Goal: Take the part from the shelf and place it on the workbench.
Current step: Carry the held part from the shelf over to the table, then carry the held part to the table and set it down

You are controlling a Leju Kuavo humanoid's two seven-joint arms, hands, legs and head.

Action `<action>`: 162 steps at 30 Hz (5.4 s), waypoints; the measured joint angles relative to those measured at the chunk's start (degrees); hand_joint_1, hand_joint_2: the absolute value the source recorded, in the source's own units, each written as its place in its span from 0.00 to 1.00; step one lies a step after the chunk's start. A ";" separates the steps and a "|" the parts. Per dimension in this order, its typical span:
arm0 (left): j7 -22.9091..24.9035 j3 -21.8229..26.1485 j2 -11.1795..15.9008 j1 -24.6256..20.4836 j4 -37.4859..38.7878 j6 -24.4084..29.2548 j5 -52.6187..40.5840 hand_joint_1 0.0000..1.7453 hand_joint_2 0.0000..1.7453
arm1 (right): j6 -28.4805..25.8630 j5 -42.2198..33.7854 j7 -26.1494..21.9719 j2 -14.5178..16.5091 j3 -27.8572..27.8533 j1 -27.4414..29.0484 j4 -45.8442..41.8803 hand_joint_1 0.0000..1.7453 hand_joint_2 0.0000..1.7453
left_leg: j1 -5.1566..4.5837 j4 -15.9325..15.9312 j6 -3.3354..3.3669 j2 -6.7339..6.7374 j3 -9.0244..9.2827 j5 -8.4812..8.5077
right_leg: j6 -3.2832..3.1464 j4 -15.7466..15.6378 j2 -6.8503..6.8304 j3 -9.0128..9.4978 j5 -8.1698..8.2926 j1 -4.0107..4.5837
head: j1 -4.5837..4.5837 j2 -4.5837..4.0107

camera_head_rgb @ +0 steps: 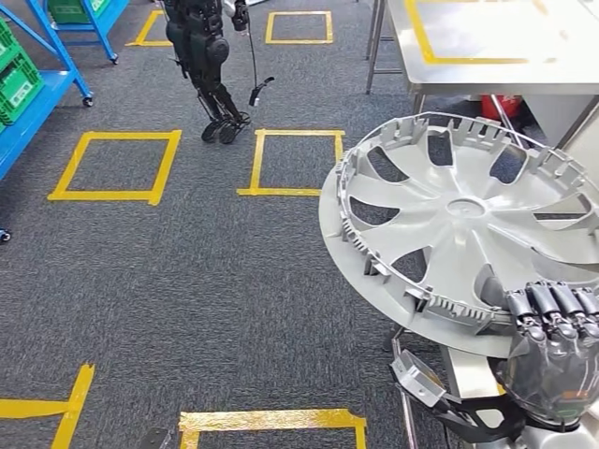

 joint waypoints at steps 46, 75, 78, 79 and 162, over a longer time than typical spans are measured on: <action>3.09 -12.53 -0.04 0.80 0.33 -1.44 -6.55 0.00 0.00 | 0.00 0.00 0.57 -0.20 1.36 -1.16 2.79 1.00 1.00 | -0.14 2.02 -1.69 7.10 -0.82 -1.65 | -1.02 -0.63 -7.12 2.17 -1.34 0.14 | -0.14 0.00; -1.12 -3.90 -0.71 0.10 0.50 -1.63 9.52 0.00 0.00 | -0.02 0.00 -2.09 0.12 0.61 0.03 2.18 1.00 1.00 | -0.38 0.54 -1.16 8.56 0.10 -0.97 | -0.43 -0.92 -8.00 2.54 -1.67 0.17 | -0.03 0.00; -1.32 -2.21 -0.74 0.03 0.50 -1.61 9.86 0.00 0.00 | -0.02 0.00 -2.21 0.41 0.17 0.26 1.64 1.00 1.00 | 0.08 5.42 -1.94 5.46 -1.59 -4.49 | -1.42 -1.09 -6.28 2.61 -1.43 -0.07 | -0.28 0.00; -1.34 -1.78 -0.74 0.08 0.50 -1.60 9.86 0.00 0.00 | -0.02 0.00 -2.21 0.52 0.05 0.26 1.57 1.00 1.00 | 0.15 9.33 -2.03 4.10 -3.26 -6.48 | -1.62 -1.09 -5.65 2.60 -1.41 -0.04 | -0.37 0.00; -0.84 -0.20 -1.27 0.31 0.50 -2.40 7.28 0.00 0.00 | 8.25 0.00 12.34 -4.52 -3.71 -5.76 11.37 1.00 1.00 | 0.10 1.22 -1.25 2.89 -1.94 0.50 | 0.35 -0.95 -5.90 4.08 -2.93 -0.40 | 0.32 0.00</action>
